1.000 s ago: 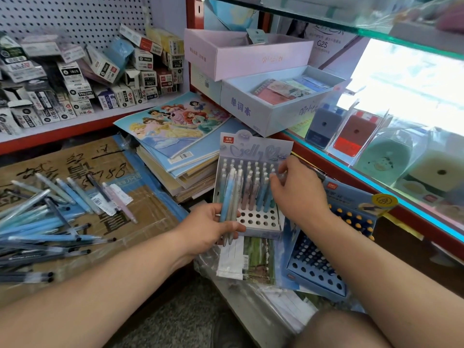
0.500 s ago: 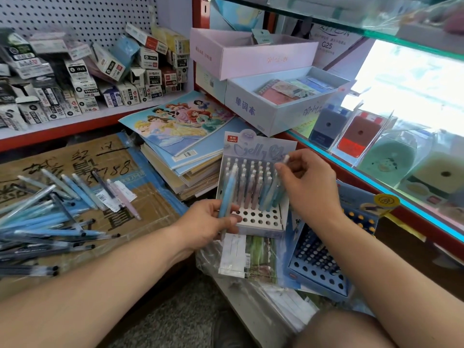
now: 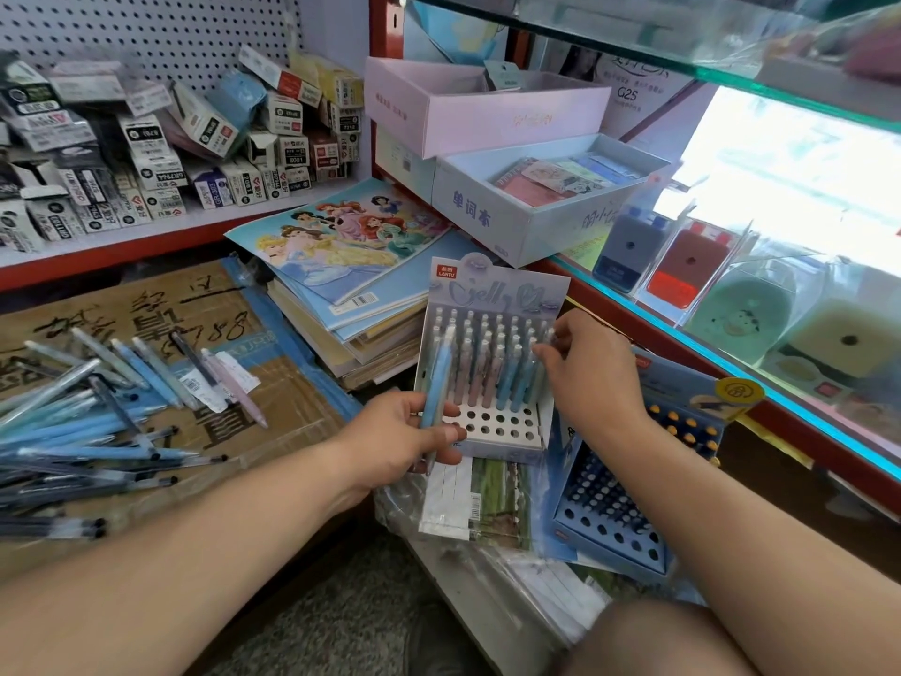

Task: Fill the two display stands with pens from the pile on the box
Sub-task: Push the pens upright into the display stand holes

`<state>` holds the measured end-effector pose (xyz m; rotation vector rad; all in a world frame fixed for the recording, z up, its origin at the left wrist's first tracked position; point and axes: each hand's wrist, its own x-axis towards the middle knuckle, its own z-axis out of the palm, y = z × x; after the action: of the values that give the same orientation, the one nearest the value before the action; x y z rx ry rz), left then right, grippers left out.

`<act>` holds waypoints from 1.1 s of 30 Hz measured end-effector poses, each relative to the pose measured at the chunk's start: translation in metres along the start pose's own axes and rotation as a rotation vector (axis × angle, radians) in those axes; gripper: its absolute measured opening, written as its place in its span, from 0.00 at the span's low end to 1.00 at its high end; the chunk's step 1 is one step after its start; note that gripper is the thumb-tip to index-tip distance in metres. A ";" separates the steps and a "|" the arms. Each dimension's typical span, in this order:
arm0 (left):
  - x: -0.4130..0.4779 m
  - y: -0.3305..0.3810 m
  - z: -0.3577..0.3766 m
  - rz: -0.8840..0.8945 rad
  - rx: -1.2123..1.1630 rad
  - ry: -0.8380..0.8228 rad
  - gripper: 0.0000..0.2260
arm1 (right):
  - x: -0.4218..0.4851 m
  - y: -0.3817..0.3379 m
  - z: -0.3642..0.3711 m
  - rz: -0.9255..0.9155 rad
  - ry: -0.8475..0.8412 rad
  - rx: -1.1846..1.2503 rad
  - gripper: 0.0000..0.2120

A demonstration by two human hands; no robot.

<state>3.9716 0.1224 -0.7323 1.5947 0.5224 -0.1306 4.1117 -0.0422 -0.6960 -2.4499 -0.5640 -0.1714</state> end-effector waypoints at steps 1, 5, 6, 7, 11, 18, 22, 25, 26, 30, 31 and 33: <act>0.000 0.000 0.000 0.000 -0.002 -0.001 0.11 | 0.000 0.001 0.000 0.011 -0.009 0.000 0.04; 0.000 0.001 0.000 0.006 -0.017 0.002 0.11 | 0.000 0.002 0.002 0.040 -0.035 -0.003 0.06; -0.001 0.001 0.000 0.007 -0.017 0.000 0.11 | 0.000 0.001 0.003 0.041 -0.043 -0.008 0.08; -0.002 0.002 0.000 0.008 -0.015 -0.003 0.11 | 0.000 0.001 0.004 0.044 -0.058 -0.011 0.09; -0.002 0.002 -0.001 0.013 -0.015 -0.014 0.12 | 0.001 0.003 0.005 0.043 -0.110 -0.029 0.09; 0.004 -0.001 -0.005 0.036 -0.065 -0.019 0.13 | 0.005 0.003 0.005 0.025 -0.147 -0.171 0.05; 0.003 -0.002 -0.007 0.035 -0.075 -0.047 0.11 | 0.003 -0.004 0.000 0.019 -0.118 -0.246 0.10; 0.003 -0.002 -0.006 0.030 -0.059 -0.074 0.10 | -0.006 -0.021 -0.005 -0.088 -0.001 -0.217 0.11; 0.003 -0.001 -0.006 0.031 -0.056 -0.086 0.09 | -0.010 -0.027 -0.004 -0.122 -0.017 -0.127 0.09; -0.001 0.000 -0.003 0.042 -0.056 -0.139 0.09 | -0.022 -0.043 0.008 -0.035 -0.238 0.337 0.12; -0.003 0.000 -0.003 0.045 -0.054 -0.150 0.09 | -0.022 -0.043 0.011 -0.026 -0.249 0.371 0.13; -0.003 -0.002 -0.003 0.059 -0.052 -0.163 0.09 | -0.019 -0.041 0.014 0.001 -0.271 0.457 0.13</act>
<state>3.9671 0.1250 -0.7325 1.5321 0.3493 -0.1993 4.0761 -0.0108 -0.6903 -2.0356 -0.6368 0.2684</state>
